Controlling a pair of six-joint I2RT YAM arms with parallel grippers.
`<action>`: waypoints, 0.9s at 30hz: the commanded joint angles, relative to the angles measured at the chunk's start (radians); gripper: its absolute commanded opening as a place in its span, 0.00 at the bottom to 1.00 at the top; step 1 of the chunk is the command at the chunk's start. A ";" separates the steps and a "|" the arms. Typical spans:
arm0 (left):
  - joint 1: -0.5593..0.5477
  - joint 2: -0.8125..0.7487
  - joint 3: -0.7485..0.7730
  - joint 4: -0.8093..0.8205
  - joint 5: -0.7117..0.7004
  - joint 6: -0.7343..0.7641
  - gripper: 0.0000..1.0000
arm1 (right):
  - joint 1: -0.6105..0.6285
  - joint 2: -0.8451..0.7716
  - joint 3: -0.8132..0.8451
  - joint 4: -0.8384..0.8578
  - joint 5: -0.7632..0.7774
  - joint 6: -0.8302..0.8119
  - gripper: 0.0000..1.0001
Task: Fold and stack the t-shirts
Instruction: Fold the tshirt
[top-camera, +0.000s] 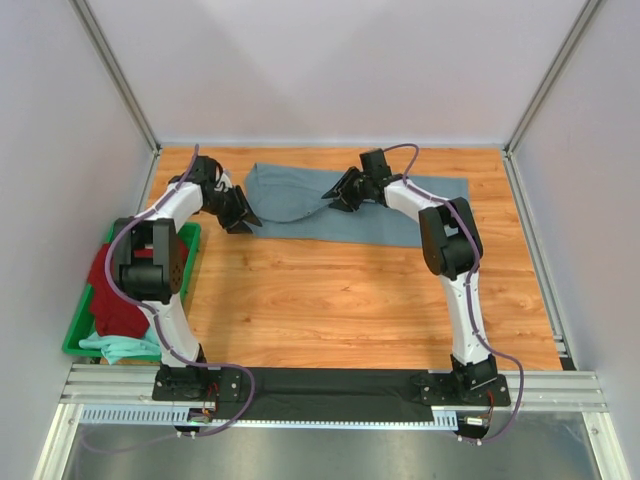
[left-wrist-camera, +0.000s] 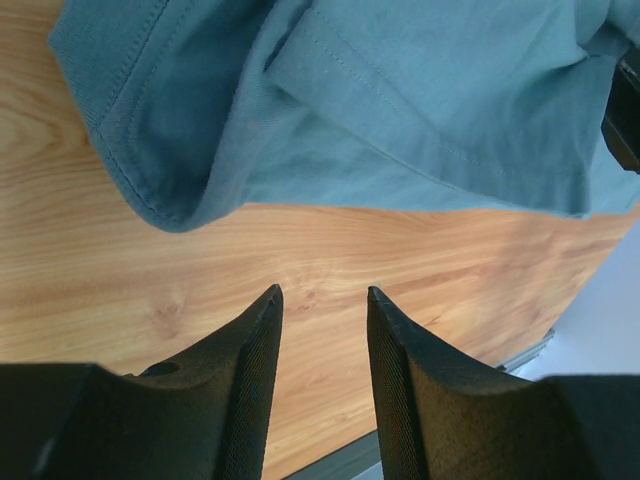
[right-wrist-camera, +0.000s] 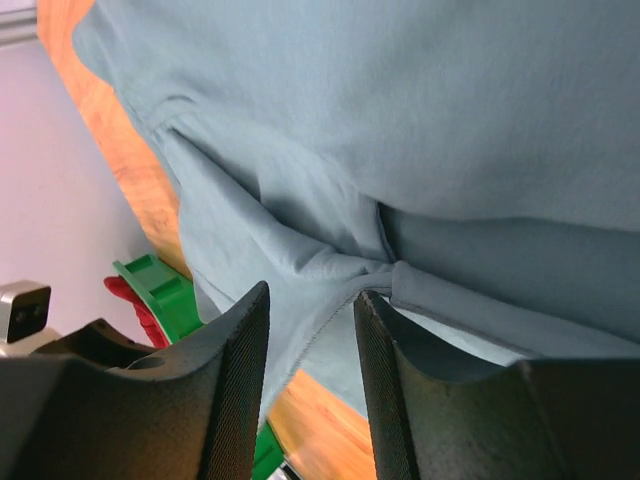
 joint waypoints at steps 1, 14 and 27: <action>0.004 -0.044 0.046 0.010 -0.003 -0.002 0.47 | -0.010 0.018 0.051 0.028 0.023 0.027 0.41; 0.013 0.157 0.271 -0.046 -0.018 0.019 0.49 | -0.008 -0.028 -0.031 0.054 -0.131 -0.010 0.44; 0.013 0.270 0.350 -0.033 -0.041 -0.015 0.47 | 0.018 -0.093 -0.128 0.067 -0.188 -0.036 0.42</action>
